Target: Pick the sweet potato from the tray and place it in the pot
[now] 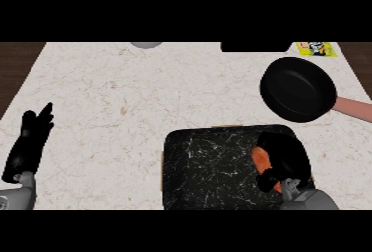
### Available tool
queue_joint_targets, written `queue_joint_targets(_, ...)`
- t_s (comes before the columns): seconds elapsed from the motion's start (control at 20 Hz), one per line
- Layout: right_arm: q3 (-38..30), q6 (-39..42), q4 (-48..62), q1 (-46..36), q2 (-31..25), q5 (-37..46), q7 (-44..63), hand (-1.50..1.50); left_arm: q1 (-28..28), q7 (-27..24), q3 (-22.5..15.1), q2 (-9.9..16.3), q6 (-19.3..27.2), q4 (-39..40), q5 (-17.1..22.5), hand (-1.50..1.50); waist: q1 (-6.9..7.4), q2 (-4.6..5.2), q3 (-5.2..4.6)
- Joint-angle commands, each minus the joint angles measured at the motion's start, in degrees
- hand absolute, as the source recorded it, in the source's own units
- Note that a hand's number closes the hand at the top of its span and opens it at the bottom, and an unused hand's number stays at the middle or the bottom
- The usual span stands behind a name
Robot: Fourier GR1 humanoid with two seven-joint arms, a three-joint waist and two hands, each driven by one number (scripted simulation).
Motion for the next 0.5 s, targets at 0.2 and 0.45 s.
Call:
queue_joint_targets(0.2,-25.9,-2.0,4.1,5.8,-27.2,-12.1,-22.3,1.5,1.6,0.2,2.2,0.3,1.1,-0.1,0.6,0.0,-3.62,0.03,0.43)
queue_joint_targets(0.45,-42.2,-7.0,11.9,5.2,-35.2,-22.8,-38.2,1.5,1.4,0.5,1.7,0.0,0.6,-0.5,0.8,0.0,-2.84,-0.15,0.31)
